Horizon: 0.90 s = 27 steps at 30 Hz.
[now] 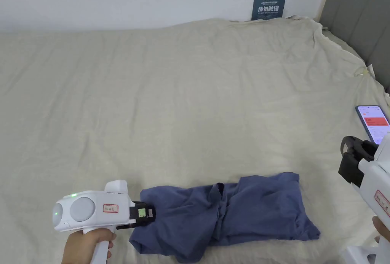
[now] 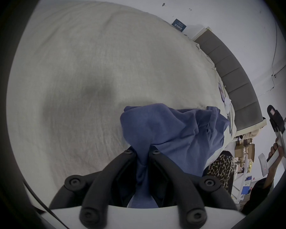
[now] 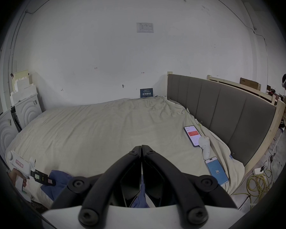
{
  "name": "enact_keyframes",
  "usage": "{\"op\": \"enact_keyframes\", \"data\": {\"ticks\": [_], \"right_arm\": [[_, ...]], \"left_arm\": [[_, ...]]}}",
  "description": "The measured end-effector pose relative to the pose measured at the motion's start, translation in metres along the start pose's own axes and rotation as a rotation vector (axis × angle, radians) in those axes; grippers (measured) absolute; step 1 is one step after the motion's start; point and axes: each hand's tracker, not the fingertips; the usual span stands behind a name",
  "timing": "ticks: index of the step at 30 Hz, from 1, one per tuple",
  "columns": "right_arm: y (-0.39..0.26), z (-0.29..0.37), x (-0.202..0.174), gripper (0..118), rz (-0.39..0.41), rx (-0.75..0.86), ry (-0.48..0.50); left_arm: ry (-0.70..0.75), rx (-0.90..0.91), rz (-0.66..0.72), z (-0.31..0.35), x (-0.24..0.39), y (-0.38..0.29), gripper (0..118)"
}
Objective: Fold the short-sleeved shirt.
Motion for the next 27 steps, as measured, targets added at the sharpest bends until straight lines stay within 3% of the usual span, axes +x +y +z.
{"op": "enact_keyframes", "data": {"ticks": [4, 19, 27], "right_arm": [[0.004, -0.004, -0.005, 0, -0.001, 0.005, 0.012], [0.009, -0.013, -0.039, 0, 0.011, 0.025, 0.096], [0.007, -0.012, -0.041, 0, 0.012, 0.022, 0.111]], "left_arm": [[-0.006, 0.053, 0.043, 0.028, -0.014, 0.006, 8], [0.27, 0.191, 0.205, 0.147, -0.106, -0.004, 8], [0.215, 0.178, 0.182, 0.149, -0.057, 0.003, 8]]}}
